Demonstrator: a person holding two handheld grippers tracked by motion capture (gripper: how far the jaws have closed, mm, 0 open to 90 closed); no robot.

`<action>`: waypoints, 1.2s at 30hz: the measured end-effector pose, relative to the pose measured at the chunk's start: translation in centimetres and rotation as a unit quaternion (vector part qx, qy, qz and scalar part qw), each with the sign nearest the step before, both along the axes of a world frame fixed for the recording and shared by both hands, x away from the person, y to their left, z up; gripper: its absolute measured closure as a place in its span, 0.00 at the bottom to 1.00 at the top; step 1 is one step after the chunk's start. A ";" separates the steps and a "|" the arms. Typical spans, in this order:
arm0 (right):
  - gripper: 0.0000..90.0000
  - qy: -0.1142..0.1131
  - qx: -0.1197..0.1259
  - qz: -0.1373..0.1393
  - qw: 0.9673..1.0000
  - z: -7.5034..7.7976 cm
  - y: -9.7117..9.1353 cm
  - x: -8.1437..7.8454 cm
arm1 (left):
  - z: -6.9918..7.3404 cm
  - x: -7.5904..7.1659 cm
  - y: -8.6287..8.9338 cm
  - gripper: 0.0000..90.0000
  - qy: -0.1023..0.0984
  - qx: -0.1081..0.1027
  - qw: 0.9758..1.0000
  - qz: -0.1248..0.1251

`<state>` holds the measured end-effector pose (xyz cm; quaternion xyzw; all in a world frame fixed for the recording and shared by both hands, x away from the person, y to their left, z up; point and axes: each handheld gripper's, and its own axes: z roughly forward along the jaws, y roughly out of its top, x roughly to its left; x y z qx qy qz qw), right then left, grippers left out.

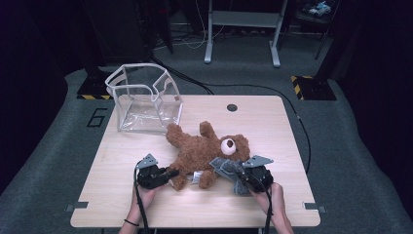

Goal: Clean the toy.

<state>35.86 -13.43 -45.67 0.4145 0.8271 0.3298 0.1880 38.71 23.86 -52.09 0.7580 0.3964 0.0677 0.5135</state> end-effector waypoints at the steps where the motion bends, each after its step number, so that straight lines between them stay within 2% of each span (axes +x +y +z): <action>1: 0.88 0.002 -0.002 -0.007 1.000 0.0 -0.4 0.0 | 0.0 0.1 0.0 0.81 -0.001 0.001 1.000 -0.001; 3: 0.88 0.001 -0.003 -0.016 1.000 0.1 -1.4 0.2 | 0.0 0.1 0.1 0.81 0.001 0.002 1.000 -0.003; 9: 0.88 -0.013 0.000 -0.068 0.998 1.1 -4.3 0.7 | -0.1 0.4 0.2 0.81 0.007 0.001 1.000 -0.002; 11: 0.88 -0.025 0.005 -0.078 0.997 2.0 -5.0 1.1 | -0.2 0.4 0.3 0.81 0.010 -0.003 1.000 -0.003; 13: 0.88 -0.034 0.010 -0.074 0.997 3.1 -5.2 1.7 | -0.3 0.5 0.5 0.81 0.012 -0.004 1.000 -0.002; 16: 0.88 -0.043 0.020 -0.062 0.997 4.3 -4.7 2.7 | -0.4 0.6 0.6 0.81 0.015 -0.002 1.000 -0.003; 19: 0.87 -0.047 0.023 -0.031 0.998 5.5 -3.0 4.1 | -0.4 0.6 0.7 0.81 0.016 0.002 1.000 -0.004; 23: 0.87 -0.044 0.025 0.017 0.999 6.3 0.4 5.9 | -0.4 0.6 0.6 0.82 0.017 0.001 1.000 -0.004; 25: 0.87 -0.033 0.026 0.033 0.999 6.4 1.6 6.6 | -0.4 0.6 0.6 0.82 0.014 0.001 1.000 0.001; 27: 0.87 -0.028 0.025 0.032 0.999 6.2 2.3 7.1 | -0.4 0.6 0.6 0.82 0.014 0.004 1.000 -0.001; 29: 0.87 -0.020 0.024 0.032 0.999 5.9 2.3 7.4 | -0.5 0.7 0.7 0.82 0.017 0.004 1.000 -0.002; 31: 0.88 -0.009 0.023 0.017 1.000 5.5 1.8 7.6 | -0.5 0.6 0.6 0.82 0.018 0.003 1.000 -0.001; 33: 0.88 -0.009 0.008 0.003 1.000 4.9 1.1 7.8 | -0.5 0.6 0.7 0.82 0.016 0.005 1.000 -0.003; 35: 0.88 -0.001 0.012 -0.001 1.000 4.2 0.3 8.0 | -0.6 0.6 0.7 0.82 0.016 0.002 1.000 -0.002; 36: 0.88 0.003 0.013 -0.012 1.000 3.8 -0.1 8.1 | -0.6 0.6 0.7 0.82 0.016 0.002 1.000 -0.001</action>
